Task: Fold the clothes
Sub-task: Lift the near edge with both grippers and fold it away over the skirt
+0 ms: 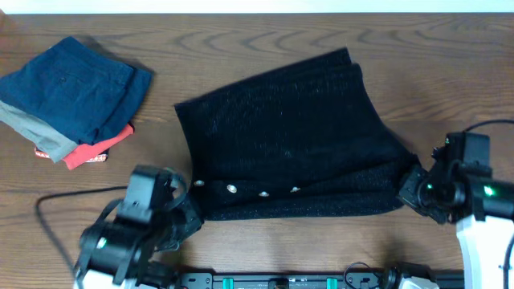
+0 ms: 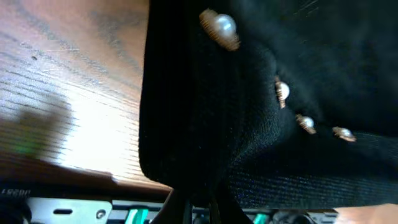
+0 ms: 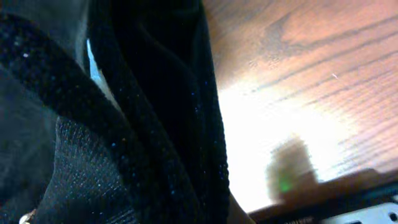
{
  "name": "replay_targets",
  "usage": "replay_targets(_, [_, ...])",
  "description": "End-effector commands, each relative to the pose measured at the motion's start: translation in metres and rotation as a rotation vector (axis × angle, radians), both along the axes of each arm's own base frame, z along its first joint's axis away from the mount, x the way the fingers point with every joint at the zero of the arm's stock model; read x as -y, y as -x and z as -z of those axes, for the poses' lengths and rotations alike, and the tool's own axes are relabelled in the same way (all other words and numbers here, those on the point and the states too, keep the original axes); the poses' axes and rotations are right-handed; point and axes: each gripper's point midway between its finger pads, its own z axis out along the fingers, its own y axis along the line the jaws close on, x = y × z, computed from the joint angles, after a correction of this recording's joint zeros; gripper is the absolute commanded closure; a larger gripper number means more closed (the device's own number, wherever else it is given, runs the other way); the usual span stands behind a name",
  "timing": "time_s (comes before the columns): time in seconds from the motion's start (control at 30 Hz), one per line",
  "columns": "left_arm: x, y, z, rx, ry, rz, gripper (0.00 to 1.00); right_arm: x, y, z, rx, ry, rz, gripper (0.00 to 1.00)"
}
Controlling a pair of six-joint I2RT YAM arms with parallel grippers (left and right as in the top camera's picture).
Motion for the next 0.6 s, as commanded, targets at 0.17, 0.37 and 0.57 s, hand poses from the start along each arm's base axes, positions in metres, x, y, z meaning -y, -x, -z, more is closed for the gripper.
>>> replay_targets(0.17, [-0.017,-0.013,-0.026,0.16,-0.05,-0.074,0.94,0.029,-0.017,-0.057,0.205,0.21,-0.065,0.93])
replay_targets(0.37, [-0.041,-0.059,-0.037,0.286,-0.148,-0.251,0.94,0.025,-0.067,-0.057,0.293,0.181,-0.151,0.92])
replay_targets(0.57, [-0.051,-0.104,-0.03,0.317,-0.249,-0.319,0.93,0.01,-0.127,-0.04,0.362,0.086,-0.23,0.92])
